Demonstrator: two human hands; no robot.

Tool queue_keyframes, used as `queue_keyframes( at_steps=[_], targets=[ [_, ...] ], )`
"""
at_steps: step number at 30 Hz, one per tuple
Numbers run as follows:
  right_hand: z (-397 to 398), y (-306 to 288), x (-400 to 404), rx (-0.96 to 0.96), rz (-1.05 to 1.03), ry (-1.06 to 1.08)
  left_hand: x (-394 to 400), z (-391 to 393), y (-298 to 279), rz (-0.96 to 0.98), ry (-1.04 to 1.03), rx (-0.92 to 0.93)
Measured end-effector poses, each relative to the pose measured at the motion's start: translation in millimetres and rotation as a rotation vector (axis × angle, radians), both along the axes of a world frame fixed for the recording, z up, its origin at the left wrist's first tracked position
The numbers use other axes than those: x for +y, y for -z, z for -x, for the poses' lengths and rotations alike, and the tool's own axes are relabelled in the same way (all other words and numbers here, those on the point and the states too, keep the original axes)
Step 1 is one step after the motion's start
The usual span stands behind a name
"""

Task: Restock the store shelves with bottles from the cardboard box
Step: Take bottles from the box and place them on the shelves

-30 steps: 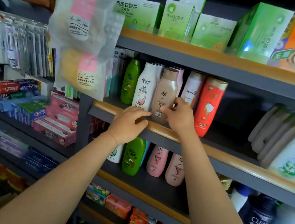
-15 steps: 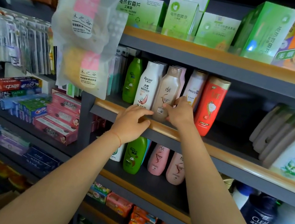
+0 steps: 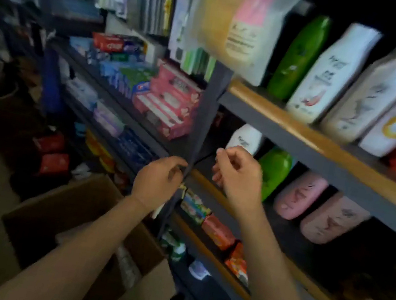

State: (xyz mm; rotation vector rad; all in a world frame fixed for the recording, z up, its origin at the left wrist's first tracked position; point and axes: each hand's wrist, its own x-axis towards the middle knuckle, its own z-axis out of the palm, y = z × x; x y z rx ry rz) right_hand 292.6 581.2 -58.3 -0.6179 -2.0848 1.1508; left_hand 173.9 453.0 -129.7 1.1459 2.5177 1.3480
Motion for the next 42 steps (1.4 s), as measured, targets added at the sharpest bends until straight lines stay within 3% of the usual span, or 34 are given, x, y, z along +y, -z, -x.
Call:
queue_keyframes(
  at_steps=[7, 10, 14, 18, 25, 29, 32, 34, 42],
  targets=[
    [86.1, 235.4, -80.5, -0.667, 0.379, -0.232, -148.1, 33.5, 176.9, 0.476, -0.334, -0.381],
    [117.1, 332.0, -113.4, -0.879, 0.433, -0.284, -197.0, 41.6, 234.6, 0.613, -0.381, -0.296],
    [147.5, 423.0, -138.6, -1.116, 0.419, -0.230, -232.1, 59.8, 291.7, 0.807, -0.269, -0.136],
    [164.4, 491.6, -143.3, -1.230, 0.457, -0.119, -229.9, 76.3, 314.8, 0.808, -0.182, -0.096],
    [161.0, 571.3, -123.8, -1.340, 0.432, 0.143, -228.0, 79.6, 335.5, 0.737, -0.347, -0.031],
    [148.8, 593.6, -121.0, -1.451, 0.294, 0.049, -224.4, 79.9, 336.5, 0.722, -0.344, -0.024],
    [144.0, 606.9, -119.3, -1.515, 0.332, 0.044, -224.0, 78.7, 338.0, 0.733, -0.351, -0.024],
    [141.4, 613.1, -120.9, -1.494, 0.411, 0.036, -225.1, 78.4, 339.7, 0.717, -0.354, -0.020],
    [138.8, 613.0, -159.3, -1.219, 1.071, 0.143, -226.2, 77.7, 344.5, 0.717, -0.351, 0.015]
  ],
)
